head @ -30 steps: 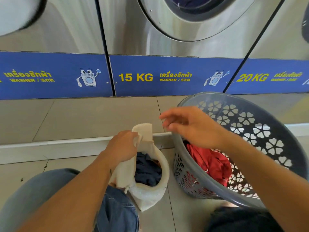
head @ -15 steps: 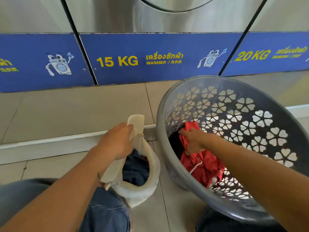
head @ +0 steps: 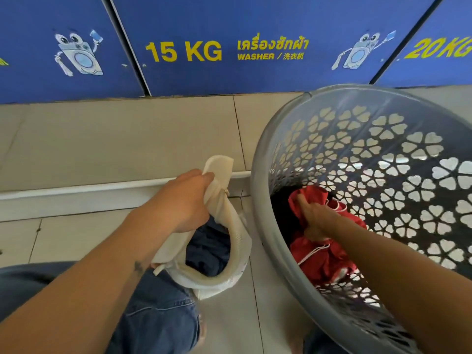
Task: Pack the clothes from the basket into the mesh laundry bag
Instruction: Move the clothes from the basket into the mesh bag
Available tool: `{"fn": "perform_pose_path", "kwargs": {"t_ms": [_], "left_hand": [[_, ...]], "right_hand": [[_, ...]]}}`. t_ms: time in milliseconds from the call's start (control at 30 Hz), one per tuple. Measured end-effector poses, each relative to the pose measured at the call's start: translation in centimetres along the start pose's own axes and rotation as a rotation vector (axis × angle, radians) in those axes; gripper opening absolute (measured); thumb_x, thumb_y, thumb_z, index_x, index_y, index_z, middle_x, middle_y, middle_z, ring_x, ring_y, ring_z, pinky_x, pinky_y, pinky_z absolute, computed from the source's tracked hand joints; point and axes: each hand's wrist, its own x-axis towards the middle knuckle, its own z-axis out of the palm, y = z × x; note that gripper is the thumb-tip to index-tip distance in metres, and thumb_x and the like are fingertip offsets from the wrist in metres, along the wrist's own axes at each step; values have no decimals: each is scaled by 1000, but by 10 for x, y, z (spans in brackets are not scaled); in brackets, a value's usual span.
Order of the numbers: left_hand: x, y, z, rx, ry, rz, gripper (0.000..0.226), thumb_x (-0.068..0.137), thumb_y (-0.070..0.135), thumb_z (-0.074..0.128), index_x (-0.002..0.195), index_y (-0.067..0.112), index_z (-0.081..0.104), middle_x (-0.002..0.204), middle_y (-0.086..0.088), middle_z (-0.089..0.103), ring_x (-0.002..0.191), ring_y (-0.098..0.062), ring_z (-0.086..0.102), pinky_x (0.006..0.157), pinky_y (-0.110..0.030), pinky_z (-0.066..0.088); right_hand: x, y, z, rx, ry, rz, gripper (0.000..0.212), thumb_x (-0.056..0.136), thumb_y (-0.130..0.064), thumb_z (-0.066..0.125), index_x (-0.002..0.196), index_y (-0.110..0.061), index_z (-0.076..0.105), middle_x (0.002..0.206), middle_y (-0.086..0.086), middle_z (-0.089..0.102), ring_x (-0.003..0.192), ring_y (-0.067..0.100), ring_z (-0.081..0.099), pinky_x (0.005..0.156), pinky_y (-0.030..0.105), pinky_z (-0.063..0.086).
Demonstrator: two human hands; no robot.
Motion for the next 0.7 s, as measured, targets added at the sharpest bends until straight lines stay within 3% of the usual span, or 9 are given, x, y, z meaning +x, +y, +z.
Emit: {"fn": "perform_pose_path", "kwargs": {"t_ms": [133,333,433,533,633,700], "left_hand": [[-8,-7,0,-28,-8,-20,61,85,8,56,143,18,39,143,-3,39,132,-24,36,100,-32,37],[-33,-23,-1,-203,-28,-86,76,83,5,57,151,24,29,156,-5,29,139,-27,34,108,-35,38],[-51,-24,-7,-394,87,-65,76,80,0,52,149,27,35,155,-7,31,132,-30,43,99,-38,48],[-67,-20,-15,-543,189,-20,73,79,-2,51,143,32,45,151,-5,40,122,-29,52,76,-25,49],[-83,-9,-22,-647,203,45,69,80,0,57,138,35,51,138,0,50,116,-27,54,86,-30,47],[-94,-1,-30,-733,187,80,67,80,1,60,137,35,52,128,2,52,110,-24,55,89,-33,48]], "right_hand": [[-26,2,-29,142,13,-8,92,73,-15,64,148,-12,10,100,14,66,90,35,66,74,37,52],[-100,-4,-101,360,109,-52,77,65,-16,72,130,-26,34,99,10,67,88,29,66,77,44,57],[-145,-11,-131,612,249,-90,63,65,-13,76,118,-32,50,101,9,69,89,28,68,80,51,59],[-187,-26,-150,811,416,-147,58,54,-24,75,106,-40,56,99,8,71,88,33,71,79,57,60],[-221,-51,-163,956,567,-232,52,65,-7,77,106,-33,59,96,11,73,86,40,70,78,61,58],[-241,-71,-167,989,659,-272,52,64,-10,76,105,-38,60,94,5,74,88,35,72,82,59,58]]}}
